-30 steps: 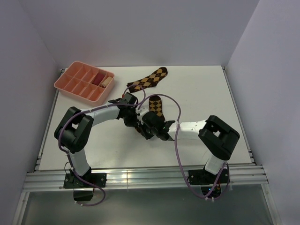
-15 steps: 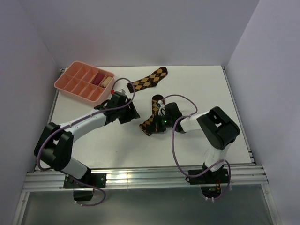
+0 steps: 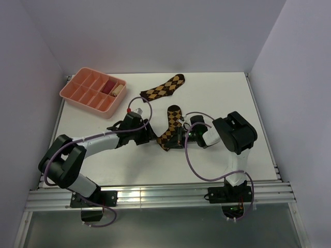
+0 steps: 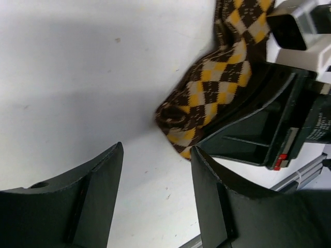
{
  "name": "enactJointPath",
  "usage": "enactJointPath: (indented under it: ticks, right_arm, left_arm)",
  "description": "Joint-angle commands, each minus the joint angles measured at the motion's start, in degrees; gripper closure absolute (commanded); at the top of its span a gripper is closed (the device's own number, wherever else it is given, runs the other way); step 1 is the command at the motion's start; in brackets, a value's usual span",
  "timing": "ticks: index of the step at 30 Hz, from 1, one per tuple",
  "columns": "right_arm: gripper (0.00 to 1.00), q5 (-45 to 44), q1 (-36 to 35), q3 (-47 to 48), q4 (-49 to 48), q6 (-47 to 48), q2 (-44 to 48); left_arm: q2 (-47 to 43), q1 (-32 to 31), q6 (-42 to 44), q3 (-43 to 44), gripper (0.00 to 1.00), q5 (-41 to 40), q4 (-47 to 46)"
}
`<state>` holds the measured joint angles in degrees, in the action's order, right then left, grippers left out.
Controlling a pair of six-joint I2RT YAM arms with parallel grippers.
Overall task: Roll the socks
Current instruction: Roll the sock at the center of the board.
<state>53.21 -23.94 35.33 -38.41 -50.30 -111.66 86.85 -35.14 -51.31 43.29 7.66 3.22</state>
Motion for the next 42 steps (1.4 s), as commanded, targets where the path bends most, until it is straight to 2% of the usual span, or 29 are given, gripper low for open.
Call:
enactJointPath:
  ticks: [1,6,10,15,17,21,22,26,29,30,33,34,37,42]
  right_arm:
    - [1.00,-1.80,0.30,-0.27,4.93,1.09,-1.98]
    - [1.00,-2.32,0.57,0.26,6.68,1.52,-2.43]
    - [1.00,-2.85,0.65,0.96,8.18,2.57,-1.99]
    - [0.99,-5.04,0.57,2.46,14.23,6.00,0.29]
    - [0.93,-6.54,0.48,2.99,17.21,8.10,1.44]
    - [0.68,-10.93,-0.66,4.13,24.51,12.85,6.34]
    - [0.65,-11.72,-0.84,4.57,26.01,13.82,7.32]
    - [0.51,-21.35,-2.33,5.80,35.30,20.13,14.26]
    - [0.48,-29.37,-5.31,7.73,41.63,25.07,20.41]
    - [0.46,-36.27,-6.37,8.26,42.88,26.04,23.30]
    - [0.45,-46.67,-11.02,9.32,45.00,29.20,28.49]
    - [0.45,-52.88,-12.25,9.49,45.01,31.04,29.47]
    - [0.46,-60.82,-17.09,9.49,44.13,35.43,31.76]
    - [0.47,-66.30,-24.29,9.76,41.76,40.45,31.24]
  left_arm:
    - [1.83,-0.90,-0.63,0.48,0.40,2.36,-7.88]
    - [5.08,-1.51,-0.46,1.36,0.43,2.10,-8.15]
    - [7.45,-1.78,-0.20,2.33,0.51,1.57,-7.36]
    - [10.70,-2.22,0.86,4.34,0.57,0.43,-4.99]
    - [11.59,-2.31,1.21,5.14,0.58,-0.10,-3.76]
    - [12.99,-2.48,1.56,6.54,0.61,-0.72,-1.38]
    - [13.17,-2.48,1.56,6.63,0.61,-0.80,-0.68]
    - [14.13,-2.57,2.26,7.78,0.61,-1.16,0.99]
    - [14.75,-2.66,2.97,9.09,0.62,-1.07,2.22]
    - [15.01,-2.66,3.06,9.62,0.62,-1.07,2.40]
    - [15.54,-2.66,3.67,10.76,0.62,-1.16,3.37]
    - [15.63,-2.57,3.85,11.03,0.62,-0.98,3.54]
    - [15.98,-2.66,4.29,11.82,0.62,-0.81,3.98]
    - [16.51,-2.57,5.08,12.87,0.62,-0.45,4.77]
